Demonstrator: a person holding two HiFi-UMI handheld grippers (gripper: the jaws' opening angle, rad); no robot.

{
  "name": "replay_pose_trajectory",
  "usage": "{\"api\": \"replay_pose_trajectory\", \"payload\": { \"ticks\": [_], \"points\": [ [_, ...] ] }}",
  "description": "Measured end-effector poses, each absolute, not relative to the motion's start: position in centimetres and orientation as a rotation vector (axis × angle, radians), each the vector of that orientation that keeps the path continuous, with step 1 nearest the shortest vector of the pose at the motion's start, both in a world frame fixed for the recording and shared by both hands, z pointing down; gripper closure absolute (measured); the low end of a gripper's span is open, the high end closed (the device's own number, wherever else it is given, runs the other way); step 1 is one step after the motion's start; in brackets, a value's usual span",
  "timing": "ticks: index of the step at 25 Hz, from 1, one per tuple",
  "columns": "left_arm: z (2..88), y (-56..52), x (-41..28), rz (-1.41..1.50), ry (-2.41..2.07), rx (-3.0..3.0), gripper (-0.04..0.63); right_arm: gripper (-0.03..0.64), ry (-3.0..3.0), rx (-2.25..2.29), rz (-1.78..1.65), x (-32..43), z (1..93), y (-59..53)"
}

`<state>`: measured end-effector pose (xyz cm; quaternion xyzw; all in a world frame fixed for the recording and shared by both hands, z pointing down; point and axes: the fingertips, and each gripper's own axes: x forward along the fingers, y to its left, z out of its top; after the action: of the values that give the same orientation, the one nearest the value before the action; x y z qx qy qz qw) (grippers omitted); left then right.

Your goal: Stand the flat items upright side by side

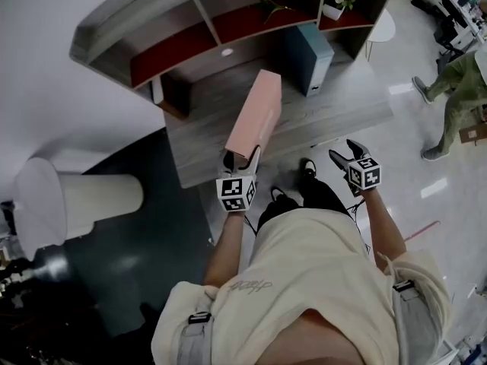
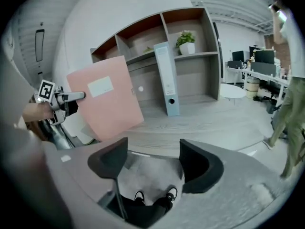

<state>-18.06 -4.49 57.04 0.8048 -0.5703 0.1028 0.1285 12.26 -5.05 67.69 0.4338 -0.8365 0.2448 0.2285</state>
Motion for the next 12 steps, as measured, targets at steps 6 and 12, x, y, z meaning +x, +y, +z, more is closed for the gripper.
{"api": "replay_pose_trajectory", "payload": {
  "ticks": [6, 12],
  "points": [
    [57.1, -5.7, -16.6, 0.278, -1.722, 2.270, 0.264, 0.281, -2.361, 1.319, 0.587, 12.6, 64.2, -7.1],
    [57.4, -8.0, -14.8, 0.291, -1.743, 2.240, 0.265, 0.279, -2.400, 1.297, 0.532, 12.7, 63.2, -8.1]
  ]
}}
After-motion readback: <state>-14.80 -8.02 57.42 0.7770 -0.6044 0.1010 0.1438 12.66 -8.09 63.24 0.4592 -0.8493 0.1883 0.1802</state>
